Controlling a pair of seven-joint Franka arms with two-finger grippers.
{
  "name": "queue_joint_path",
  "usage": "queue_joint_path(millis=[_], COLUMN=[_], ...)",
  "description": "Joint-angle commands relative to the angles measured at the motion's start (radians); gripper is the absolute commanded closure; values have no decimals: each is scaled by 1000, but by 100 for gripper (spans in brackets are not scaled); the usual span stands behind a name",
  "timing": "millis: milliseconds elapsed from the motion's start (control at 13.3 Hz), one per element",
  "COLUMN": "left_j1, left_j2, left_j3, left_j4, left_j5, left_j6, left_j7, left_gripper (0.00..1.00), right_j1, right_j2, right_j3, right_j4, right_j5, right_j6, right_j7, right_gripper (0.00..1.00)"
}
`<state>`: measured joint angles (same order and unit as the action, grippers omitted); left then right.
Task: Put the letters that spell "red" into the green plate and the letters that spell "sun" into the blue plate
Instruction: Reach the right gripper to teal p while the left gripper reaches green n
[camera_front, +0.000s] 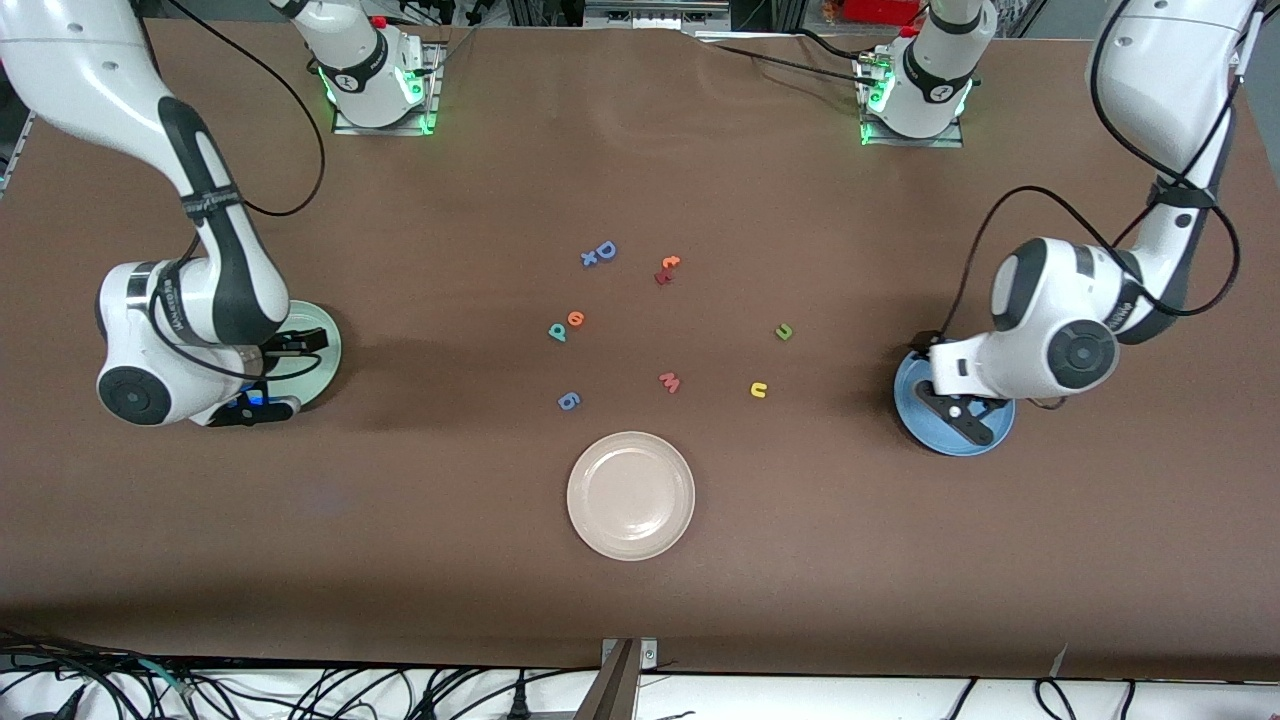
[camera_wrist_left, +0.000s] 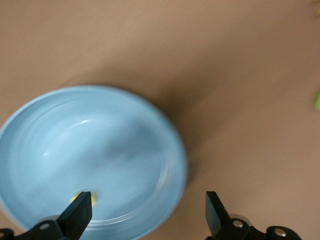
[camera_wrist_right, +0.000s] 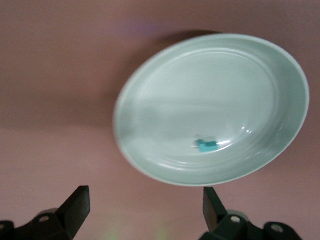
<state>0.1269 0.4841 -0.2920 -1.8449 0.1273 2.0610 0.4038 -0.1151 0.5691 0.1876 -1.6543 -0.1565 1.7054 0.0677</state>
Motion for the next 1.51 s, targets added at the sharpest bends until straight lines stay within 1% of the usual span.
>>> queue_joint_path(millis=[0,151,226,377,603,754,905,981,1056,1131,1207,1282,1358,1433], left_j1=[-10,-39,-77,-139,-200,-248,-250,-248,-248,-247,-244,-242,-242,-242], left_j2=[-13,-4,8,28,63,71,76,76,76,76,76,76,77,77], left_j3=[-71,-110,-110,-110,-110,-110,-110,-110,-110,-110,-110,-110,-110,-110], left_j4=[-16,-17,-19,-17,-30,-74,-128,-151,-161,-169,-178,-183,-186,-186], left_j5=[18,18,18,18,18,20,20,20,20,20,20,20,20,20], left_j6=[-12,-12,-10,2,74,181,270,301,320,327,336,341,344,344], left_j7=[-219,-442,-571,-777,-1097,-1320,-1402,-1433,-1474,-1503,-1511,-1527,-1552,-1574], left_gripper=[0,0,0,0,0,0,0,0,3,5,5,5,7,8], right_j1=[-6,-6,3,32,109,185,254,270,284,296,304,304,304,305], right_j2=[-37,-35,-29,-9,23,57,92,110,126,138,146,149,149,149], right_j3=[93,166,203,251,274,274,273,273,273,270,266,266,266,265], right_j4=[-2,-2,-4,-16,-38,-42,-42,-42,-42,-42,-47,-54,-61,-70], right_j5=[43,78,78,81,81,86,86,84,83,81,78,72,66,45], right_j6=[-21,0,22,72,181,278,376,416,443,459,473,476,476,477], right_j7=[194,373,470,639,869,1002,1118,1154,1175,1178,1182,1182,1182,1182], right_gripper=[1,1,1,1,1,1,1,1,1,2,2,5,7,8])
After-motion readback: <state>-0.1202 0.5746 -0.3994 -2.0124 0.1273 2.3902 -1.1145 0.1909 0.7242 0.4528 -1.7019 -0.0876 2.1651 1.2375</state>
